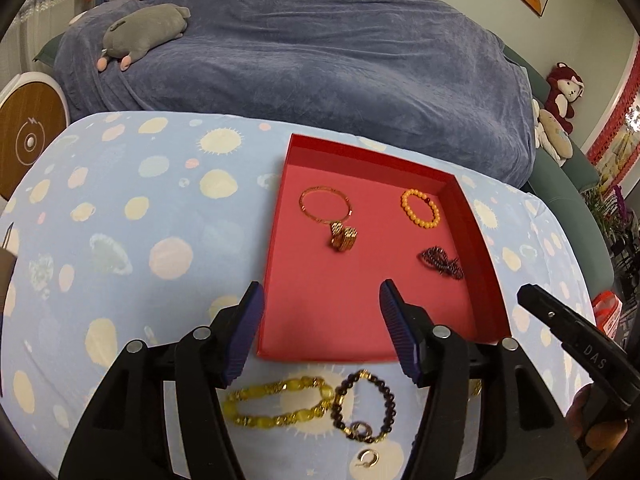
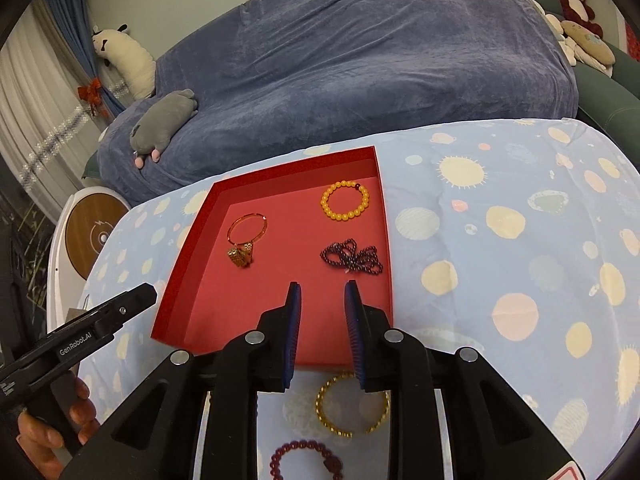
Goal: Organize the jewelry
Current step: 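Carry the watch and garnet bracelet into the red box and release both, then grasp the yellow cat-eye bracelet with the left gripper while the right grasps the gold chain cuff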
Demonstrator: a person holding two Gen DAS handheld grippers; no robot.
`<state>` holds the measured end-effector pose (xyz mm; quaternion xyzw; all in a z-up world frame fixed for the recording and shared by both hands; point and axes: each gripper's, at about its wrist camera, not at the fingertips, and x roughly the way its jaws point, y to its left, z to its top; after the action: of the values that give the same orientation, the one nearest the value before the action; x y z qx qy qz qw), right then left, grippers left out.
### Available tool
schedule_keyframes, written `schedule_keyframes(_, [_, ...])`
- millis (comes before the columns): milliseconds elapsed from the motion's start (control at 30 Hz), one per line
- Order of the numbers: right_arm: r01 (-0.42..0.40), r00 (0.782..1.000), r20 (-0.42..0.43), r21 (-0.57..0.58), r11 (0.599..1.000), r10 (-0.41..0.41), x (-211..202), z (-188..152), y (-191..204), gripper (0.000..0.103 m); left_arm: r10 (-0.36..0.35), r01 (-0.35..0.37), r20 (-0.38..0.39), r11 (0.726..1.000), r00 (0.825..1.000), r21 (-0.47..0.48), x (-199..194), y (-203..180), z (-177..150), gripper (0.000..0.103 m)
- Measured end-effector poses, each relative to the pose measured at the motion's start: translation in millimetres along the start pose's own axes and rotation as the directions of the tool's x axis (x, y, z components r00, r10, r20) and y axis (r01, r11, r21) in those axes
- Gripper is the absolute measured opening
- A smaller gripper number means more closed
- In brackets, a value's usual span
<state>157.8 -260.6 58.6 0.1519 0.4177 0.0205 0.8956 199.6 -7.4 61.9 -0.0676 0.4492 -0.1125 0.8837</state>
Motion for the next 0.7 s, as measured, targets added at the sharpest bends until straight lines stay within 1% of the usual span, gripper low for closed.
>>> schedule_keyframes(200, [0.007, 0.999, -0.036, 0.009, 1.000, -0.007, -19.2, -38.2, -4.2, 0.023, 0.012, -0.013, -0.025, 0.999, 1.000, -0.038, -17.9, 15.7, -40.6, 0.057])
schedule_keyframes(400, [0.018, 0.996, -0.086, 0.021, 1.000, -0.016, -30.7, -80.4, -8.1, 0.023, 0.026, -0.031, -0.069, 0.998, 0.997, -0.061, -24.7, 26.7, -77.8, 0.057])
schedule_keyframes(567, [0.026, 0.992, -0.123, 0.042, 0.999, -0.021, -34.8, -108.7, -11.2, 0.023, 0.045, -0.050, -0.094, 0.998, 0.995, -0.049, -26.6, 29.4, -100.0, 0.057])
schedule_keyframes(700, [0.034, 0.990, -0.139, 0.047, 0.998, -0.027, -35.3, -119.7, -13.1, 0.023, 0.047, -0.053, -0.102, 0.997, 0.994, -0.050, -26.6, 29.6, -109.6, 0.057])
